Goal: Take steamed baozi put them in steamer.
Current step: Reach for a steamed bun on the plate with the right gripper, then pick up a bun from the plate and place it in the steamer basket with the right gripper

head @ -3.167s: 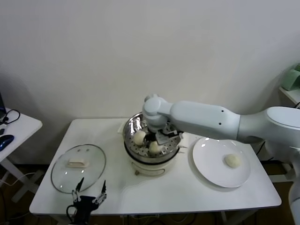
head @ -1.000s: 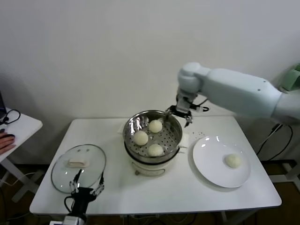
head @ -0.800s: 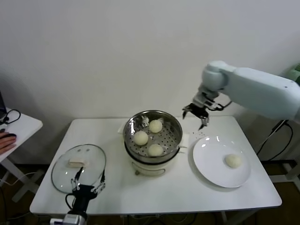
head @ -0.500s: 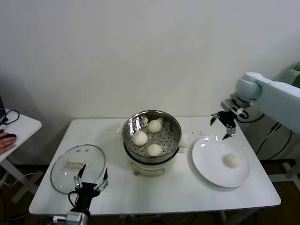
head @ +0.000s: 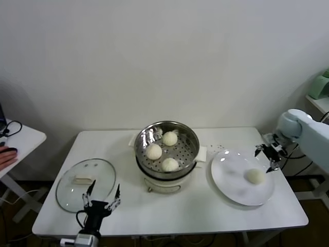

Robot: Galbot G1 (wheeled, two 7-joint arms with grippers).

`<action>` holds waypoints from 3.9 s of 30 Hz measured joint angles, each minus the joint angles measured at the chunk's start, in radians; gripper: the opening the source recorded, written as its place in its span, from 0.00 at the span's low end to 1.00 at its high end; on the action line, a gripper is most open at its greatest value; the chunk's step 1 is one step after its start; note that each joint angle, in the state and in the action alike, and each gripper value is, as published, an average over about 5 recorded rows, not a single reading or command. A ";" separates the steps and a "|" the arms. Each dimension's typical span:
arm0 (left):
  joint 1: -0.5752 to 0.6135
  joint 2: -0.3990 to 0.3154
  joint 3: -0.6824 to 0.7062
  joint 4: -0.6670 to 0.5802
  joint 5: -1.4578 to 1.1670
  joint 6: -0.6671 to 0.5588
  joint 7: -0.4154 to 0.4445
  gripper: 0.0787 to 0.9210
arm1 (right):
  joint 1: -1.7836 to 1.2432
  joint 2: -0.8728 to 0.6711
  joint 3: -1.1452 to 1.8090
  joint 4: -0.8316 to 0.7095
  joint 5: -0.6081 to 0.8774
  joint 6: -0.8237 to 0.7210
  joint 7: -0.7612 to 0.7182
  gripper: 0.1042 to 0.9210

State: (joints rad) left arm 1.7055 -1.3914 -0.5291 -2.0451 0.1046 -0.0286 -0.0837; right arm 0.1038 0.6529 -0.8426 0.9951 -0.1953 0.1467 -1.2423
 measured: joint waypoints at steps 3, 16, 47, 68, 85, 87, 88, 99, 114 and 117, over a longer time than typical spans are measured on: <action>0.004 0.000 -0.005 0.003 0.002 0.000 0.000 0.88 | -0.042 0.011 0.041 -0.028 -0.023 -0.002 0.009 0.88; 0.013 0.002 -0.022 0.015 0.001 0.000 0.000 0.88 | -0.125 0.081 0.129 -0.125 -0.049 -0.013 0.024 0.88; 0.014 0.002 -0.027 0.025 0.002 -0.001 -0.004 0.88 | -0.156 0.131 0.151 -0.177 -0.059 -0.016 0.015 0.72; -0.006 0.005 0.007 0.012 0.005 0.001 -0.005 0.88 | 0.136 0.142 -0.155 -0.125 0.325 -0.157 0.026 0.69; -0.027 0.002 0.053 -0.017 0.008 -0.008 -0.005 0.88 | 0.600 0.318 -0.654 -0.030 1.029 -0.368 0.104 0.68; -0.028 0.002 0.055 -0.019 0.008 -0.008 -0.005 0.88 | 0.619 0.344 -0.687 -0.023 1.072 -0.382 0.114 0.68; -0.029 0.001 0.056 -0.020 0.009 -0.008 -0.005 0.88 | 0.627 0.358 -0.702 -0.021 1.090 -0.387 0.119 0.68; -0.027 -0.005 0.045 -0.023 0.002 -0.016 -0.005 0.88 | 0.638 0.517 -0.809 -0.034 1.197 -0.416 0.143 0.68; -0.030 0.009 0.034 -0.013 -0.018 -0.018 -0.003 0.88 | 0.558 0.625 -0.868 -0.073 1.213 -0.429 0.163 0.68; -0.031 0.011 0.033 -0.013 -0.020 -0.018 -0.003 0.88 | 0.546 0.630 -0.873 -0.084 1.207 -0.428 0.163 0.68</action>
State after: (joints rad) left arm 1.6745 -1.3807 -0.4959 -2.0577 0.0848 -0.0470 -0.0868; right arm 0.6495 1.2832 -1.7161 0.9114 1.0116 -0.2814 -1.0793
